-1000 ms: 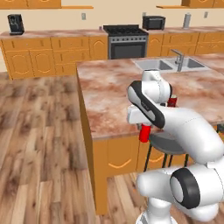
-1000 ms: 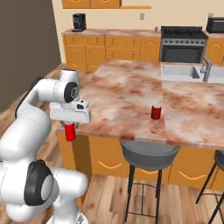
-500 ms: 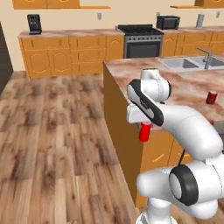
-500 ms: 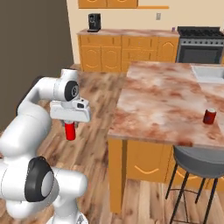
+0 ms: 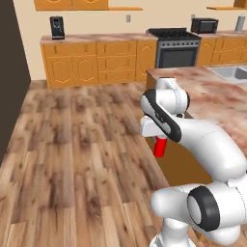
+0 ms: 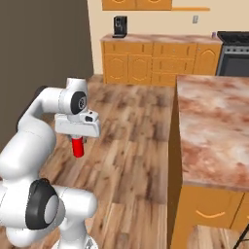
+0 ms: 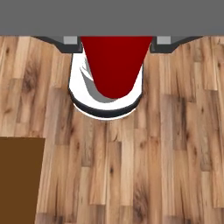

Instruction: Four empty soda cans are scattered around the kitchen. Gather all the cans and cluster them next to the stove for recycling.

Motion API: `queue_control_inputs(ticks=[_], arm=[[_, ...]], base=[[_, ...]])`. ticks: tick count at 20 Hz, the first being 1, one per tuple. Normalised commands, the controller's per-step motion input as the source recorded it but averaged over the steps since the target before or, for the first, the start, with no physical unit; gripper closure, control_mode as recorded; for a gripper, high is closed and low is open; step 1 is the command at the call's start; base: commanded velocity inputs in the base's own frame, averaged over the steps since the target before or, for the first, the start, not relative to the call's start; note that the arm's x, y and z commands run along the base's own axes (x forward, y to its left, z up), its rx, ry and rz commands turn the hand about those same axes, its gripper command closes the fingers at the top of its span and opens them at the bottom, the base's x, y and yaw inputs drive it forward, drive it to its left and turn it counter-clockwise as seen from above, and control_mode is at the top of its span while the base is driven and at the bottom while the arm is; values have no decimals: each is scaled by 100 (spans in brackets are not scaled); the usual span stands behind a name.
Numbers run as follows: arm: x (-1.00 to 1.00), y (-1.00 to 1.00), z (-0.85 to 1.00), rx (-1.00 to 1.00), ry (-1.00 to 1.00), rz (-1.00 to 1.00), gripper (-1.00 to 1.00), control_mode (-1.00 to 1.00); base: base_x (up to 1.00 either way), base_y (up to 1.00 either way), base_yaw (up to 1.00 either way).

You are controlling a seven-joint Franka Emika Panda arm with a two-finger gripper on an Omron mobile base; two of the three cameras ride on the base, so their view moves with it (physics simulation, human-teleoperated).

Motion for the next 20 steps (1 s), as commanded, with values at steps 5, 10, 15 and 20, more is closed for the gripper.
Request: queue_control_inputs(ticks=[5,10,15,20], arm=[[0,0,0,0,0,0,100,100],[0,0,0,0,0,0,100,100],[0,0,0,0,0,0,100,100],[0,0,0,0,0,0,100,100]], base=[[100,100,-1],[100,84,-3],[100,63,0],[100,2,0]])
